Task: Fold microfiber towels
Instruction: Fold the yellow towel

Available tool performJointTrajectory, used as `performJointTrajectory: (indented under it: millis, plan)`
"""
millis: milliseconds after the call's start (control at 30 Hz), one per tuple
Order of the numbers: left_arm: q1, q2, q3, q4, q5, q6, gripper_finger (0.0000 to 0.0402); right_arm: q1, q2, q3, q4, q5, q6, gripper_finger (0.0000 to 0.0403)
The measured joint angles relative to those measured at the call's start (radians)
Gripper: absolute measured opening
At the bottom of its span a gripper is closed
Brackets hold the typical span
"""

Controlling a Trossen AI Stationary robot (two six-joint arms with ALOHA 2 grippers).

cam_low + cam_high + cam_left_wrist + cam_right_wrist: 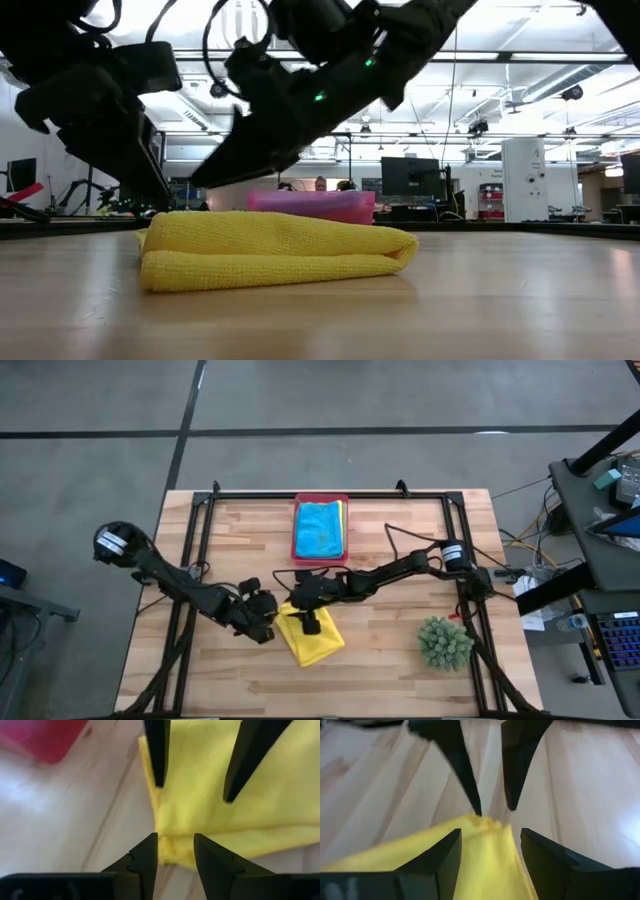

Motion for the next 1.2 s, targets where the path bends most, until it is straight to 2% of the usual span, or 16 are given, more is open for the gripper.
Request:
performJointTrajectory:
  millis: [167,333,700,1000,1200]
  plan:
    - [0.019,0.001,-0.042,0.096,0.0,-0.001,0.0111,0.018,-0.083,-0.045,-0.098,0.0,-0.024,0.0194]
    - [0.061,0.003,-0.045,0.126,-0.005,0.0,0.0111,0.035,-0.156,-0.128,-0.109,0.009,-0.029,0.0194]
    - [0.089,0.045,-0.084,0.246,0.057,-0.043,0.0108,0.056,-0.184,-0.252,-0.058,0.01,0.002,0.0194]
    - [0.09,0.074,-0.086,0.256,0.122,-0.06,0.0065,0.057,-0.186,-0.299,0.023,0.01,0.012,0.0194]
    - [0.09,0.072,-0.073,0.264,0.132,-0.049,0.001,0.057,-0.186,-0.301,0.022,0.01,0.013,0.0194]
